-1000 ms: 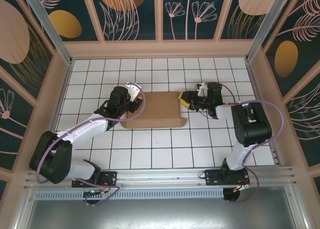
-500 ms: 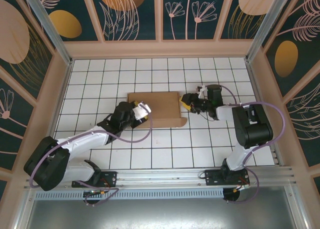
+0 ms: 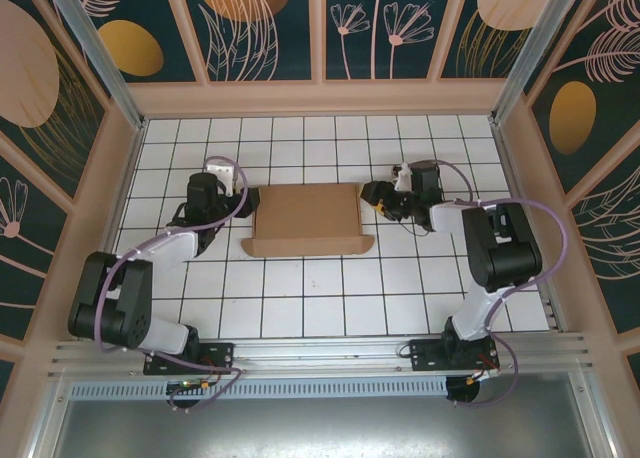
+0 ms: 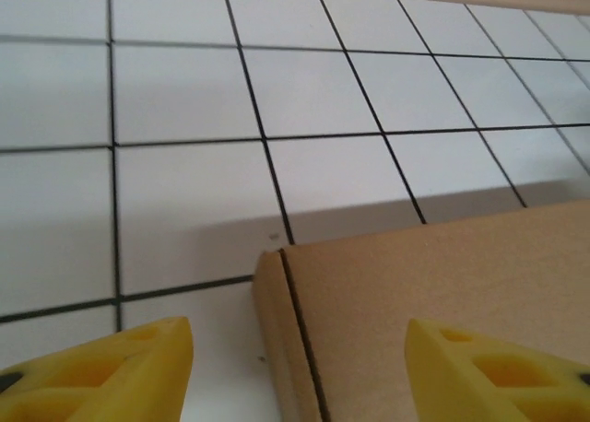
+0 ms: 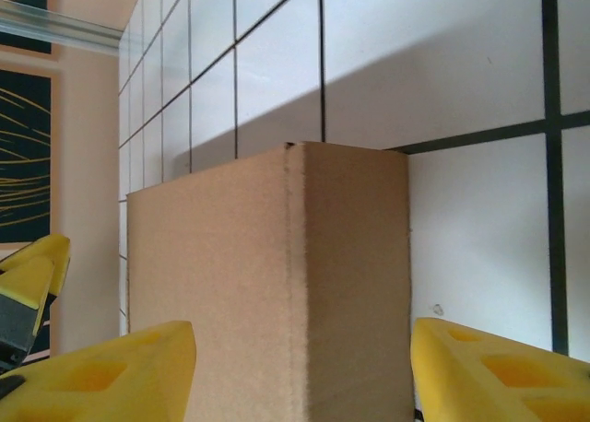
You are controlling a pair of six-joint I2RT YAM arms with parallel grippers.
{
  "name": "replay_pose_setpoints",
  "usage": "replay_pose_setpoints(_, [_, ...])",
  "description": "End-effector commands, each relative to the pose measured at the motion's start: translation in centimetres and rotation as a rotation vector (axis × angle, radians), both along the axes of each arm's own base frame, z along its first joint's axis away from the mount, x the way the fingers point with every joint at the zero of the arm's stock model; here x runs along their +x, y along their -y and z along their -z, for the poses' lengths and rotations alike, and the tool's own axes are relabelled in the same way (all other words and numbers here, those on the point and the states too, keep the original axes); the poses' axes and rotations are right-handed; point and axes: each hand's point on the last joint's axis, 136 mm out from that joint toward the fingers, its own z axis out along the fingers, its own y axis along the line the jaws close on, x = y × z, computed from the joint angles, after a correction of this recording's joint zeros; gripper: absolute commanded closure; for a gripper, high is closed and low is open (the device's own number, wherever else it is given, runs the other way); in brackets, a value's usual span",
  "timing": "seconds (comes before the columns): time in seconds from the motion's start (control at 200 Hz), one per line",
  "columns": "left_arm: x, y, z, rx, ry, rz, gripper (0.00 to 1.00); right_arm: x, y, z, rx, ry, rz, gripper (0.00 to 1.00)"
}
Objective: Fold the paper box
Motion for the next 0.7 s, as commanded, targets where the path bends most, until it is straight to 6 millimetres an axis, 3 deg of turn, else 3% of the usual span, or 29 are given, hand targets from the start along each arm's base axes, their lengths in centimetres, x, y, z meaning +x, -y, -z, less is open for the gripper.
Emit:
replay_pose_setpoints(0.0, [0.1,1.4,0.2,-0.213,-0.042,0.042,0.41,0.2,-0.7,0.3,0.023,0.016,-0.029,0.36])
replay_pose_setpoints(0.2, [-0.2,1.1,3.0,-0.324,-0.132,0.077,0.48,0.1,-0.7,1.1,0.023,-0.002,-0.046,0.36])
replay_pose_setpoints(0.405, [-0.6,2.0,4.1,-0.388,-0.185,0.143,0.50,0.1,-0.5,2.0,0.010,-0.017,-0.051,0.34])
replay_pose_setpoints(0.545, [-0.8,1.9,6.2,-0.356,-0.253,0.138,0.52,0.3,-0.4,2.2,0.004,-0.023,-0.048,0.34])
replay_pose_setpoints(0.696, [-0.7,1.1,7.8,-0.311,-0.326,0.086,0.62,0.5,-0.3,2.3,-0.011,-0.028,-0.038,0.34])
